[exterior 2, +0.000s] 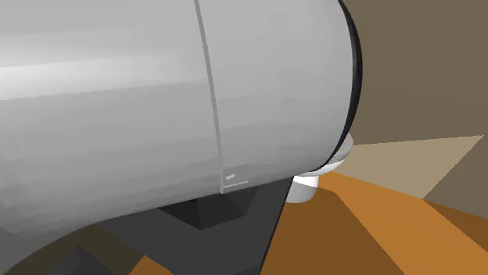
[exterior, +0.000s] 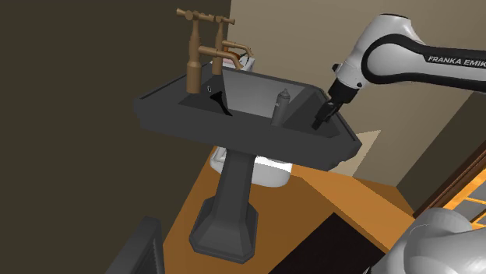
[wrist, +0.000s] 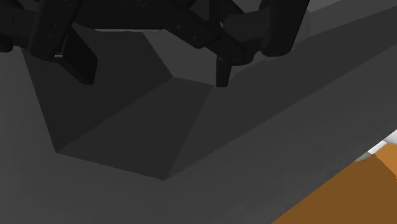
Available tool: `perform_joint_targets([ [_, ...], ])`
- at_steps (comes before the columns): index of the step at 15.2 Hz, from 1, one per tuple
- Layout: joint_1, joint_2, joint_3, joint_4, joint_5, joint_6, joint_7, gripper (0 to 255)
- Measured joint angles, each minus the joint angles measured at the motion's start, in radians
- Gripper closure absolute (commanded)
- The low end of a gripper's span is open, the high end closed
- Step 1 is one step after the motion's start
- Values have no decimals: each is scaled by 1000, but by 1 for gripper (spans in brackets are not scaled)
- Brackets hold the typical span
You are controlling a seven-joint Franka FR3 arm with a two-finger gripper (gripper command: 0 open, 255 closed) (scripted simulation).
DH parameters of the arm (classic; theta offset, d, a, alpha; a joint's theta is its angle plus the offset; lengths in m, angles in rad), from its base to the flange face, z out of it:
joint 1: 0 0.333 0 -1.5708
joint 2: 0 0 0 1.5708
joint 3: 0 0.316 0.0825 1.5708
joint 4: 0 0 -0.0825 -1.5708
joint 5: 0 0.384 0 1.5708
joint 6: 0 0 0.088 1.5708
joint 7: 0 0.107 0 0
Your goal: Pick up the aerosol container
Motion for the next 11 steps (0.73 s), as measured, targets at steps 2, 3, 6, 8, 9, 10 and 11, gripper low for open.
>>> perform_joint_targets([
  [2, 8, 60, -40, 31, -2, 56, -63, 0],
  [3, 13, 89, -57, 49, 1, 81, -92, 0],
  [6, 29, 174, -113, 107, 17, 148, -188, 0],
  [8, 45, 238, -145, 152, 40, 191, -250, 0],
  [9, 52, 267, -160, 175, 53, 208, -281, 0],
  [10, 60, 302, -177, 206, 70, 223, -314, 0],
  [11, 67, 336, -194, 235, 89, 238, -350, 0],
])
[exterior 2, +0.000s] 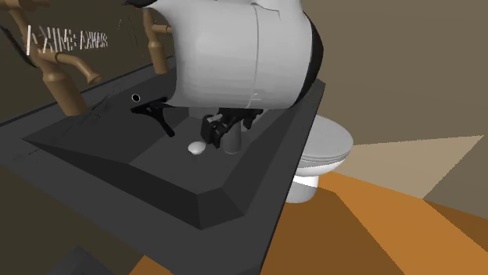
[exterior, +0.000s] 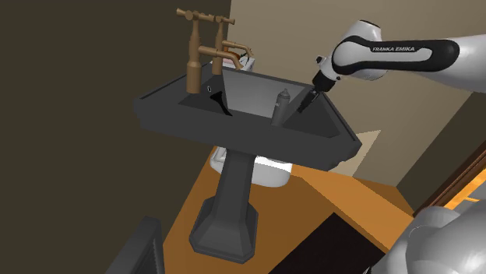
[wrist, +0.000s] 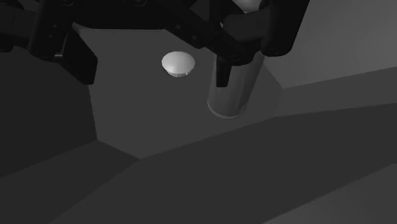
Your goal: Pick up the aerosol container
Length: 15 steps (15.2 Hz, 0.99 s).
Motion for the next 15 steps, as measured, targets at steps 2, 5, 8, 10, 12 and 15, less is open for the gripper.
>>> perform_joint_targets([
  [2, 12, 59, -29, 44, 40, 32, -69, 0],
  [5, 25, 166, -72, 150, 123, 53, -185, 0],
  [8, 22, 291, -105, 287, 227, 50, -306, 0],
  [10, 14, 359, -110, 362, 285, 45, -363, 0],
  [12, 8, 380, -111, 372, 307, 56, -389, 0],
  [15, 6, 390, -110, 346, 323, 90, -408, 0],
])
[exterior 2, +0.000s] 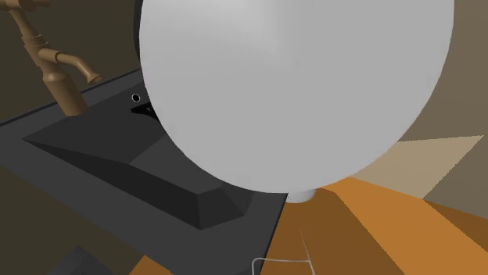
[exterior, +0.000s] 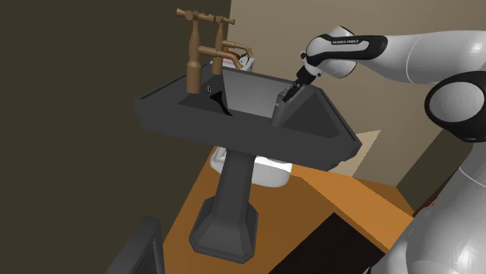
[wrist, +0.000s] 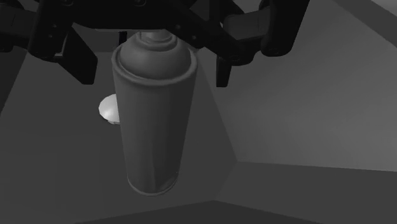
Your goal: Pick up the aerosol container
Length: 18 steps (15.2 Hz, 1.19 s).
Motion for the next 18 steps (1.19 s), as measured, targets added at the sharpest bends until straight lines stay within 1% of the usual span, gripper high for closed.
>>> perform_joint_targets([
  [3, 0, 2, 1, -38, 11, 38, -17, 0],
  [4, 0, 3, 2, -41, 12, 42, -17, 255],
  [14, 2, 3, 4, -43, 14, 47, -16, 255],
  [18, -1, 3, 0, -6, 4, 8, -6, 255],
])
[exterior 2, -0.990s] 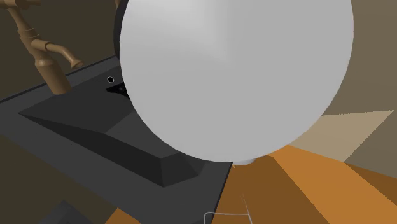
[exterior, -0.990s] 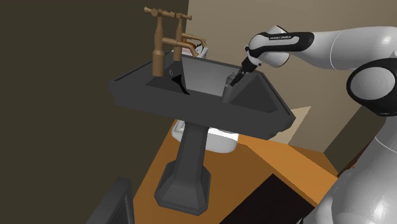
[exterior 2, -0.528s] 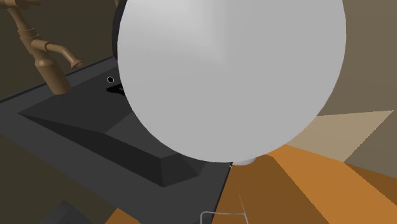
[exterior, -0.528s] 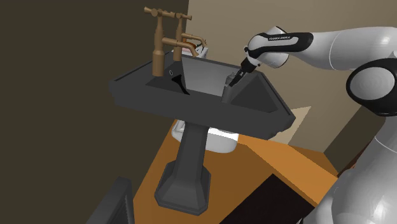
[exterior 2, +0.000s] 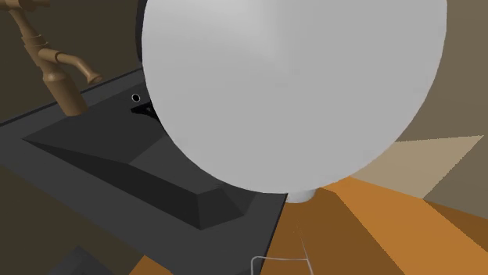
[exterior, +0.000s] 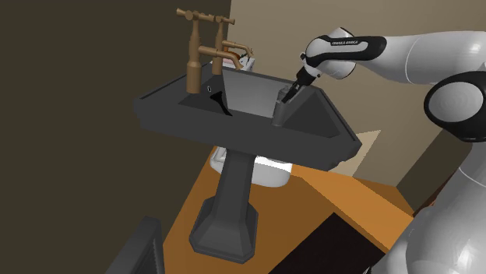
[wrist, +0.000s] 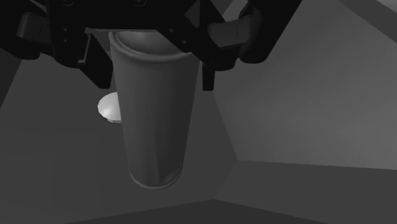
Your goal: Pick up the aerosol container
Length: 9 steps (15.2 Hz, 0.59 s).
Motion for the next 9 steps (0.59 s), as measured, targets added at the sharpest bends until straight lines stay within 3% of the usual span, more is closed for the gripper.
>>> perform_joint_targets([
  [9, -3, -2, -5, 115, -22, -113, 36, 255],
])
